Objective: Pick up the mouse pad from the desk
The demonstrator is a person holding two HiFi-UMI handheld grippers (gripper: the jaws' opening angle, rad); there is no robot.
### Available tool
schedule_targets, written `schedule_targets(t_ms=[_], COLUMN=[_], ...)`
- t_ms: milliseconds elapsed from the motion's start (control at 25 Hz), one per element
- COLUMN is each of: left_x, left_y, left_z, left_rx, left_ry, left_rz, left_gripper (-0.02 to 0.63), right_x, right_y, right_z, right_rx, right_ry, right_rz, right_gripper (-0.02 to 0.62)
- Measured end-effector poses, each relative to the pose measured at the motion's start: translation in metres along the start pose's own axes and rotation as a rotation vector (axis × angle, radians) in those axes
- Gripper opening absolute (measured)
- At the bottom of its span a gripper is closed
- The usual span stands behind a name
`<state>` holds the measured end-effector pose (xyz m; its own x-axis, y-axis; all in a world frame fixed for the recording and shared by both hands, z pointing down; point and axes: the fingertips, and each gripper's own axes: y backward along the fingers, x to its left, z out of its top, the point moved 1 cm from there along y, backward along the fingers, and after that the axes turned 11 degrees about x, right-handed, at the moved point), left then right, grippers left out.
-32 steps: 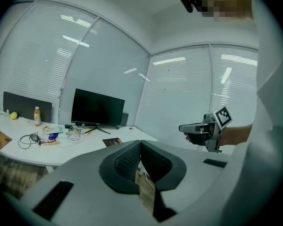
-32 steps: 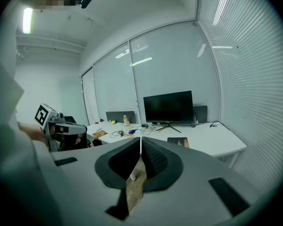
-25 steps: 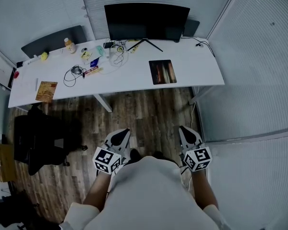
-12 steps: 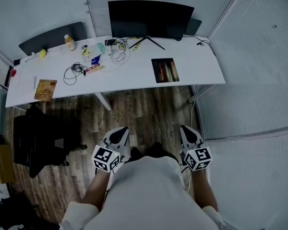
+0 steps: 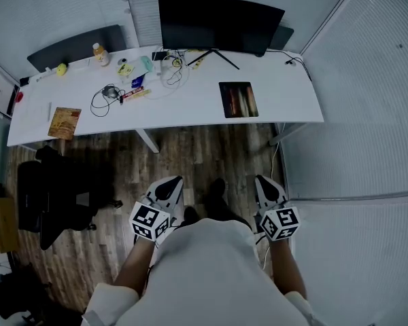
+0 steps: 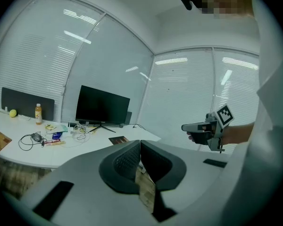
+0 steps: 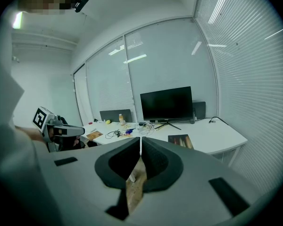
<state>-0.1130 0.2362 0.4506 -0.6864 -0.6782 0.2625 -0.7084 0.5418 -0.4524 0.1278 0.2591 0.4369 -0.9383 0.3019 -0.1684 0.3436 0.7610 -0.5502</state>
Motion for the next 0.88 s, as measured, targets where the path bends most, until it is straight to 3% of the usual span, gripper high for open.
schedule_targets(t_ms=[880], left_x=[0.028], left_y=[-0.110], left_z=[0.064], left_rx=[0.008], left_ry=[0.017], left_rz=[0.069], left_gripper=[0.018], right_x=[-0.102], right_y=[-0.105], right_z=[0.065], right_rx=[0.063], right_ry=[0.014], right_rz=[0.112], right_gripper=[0.034])
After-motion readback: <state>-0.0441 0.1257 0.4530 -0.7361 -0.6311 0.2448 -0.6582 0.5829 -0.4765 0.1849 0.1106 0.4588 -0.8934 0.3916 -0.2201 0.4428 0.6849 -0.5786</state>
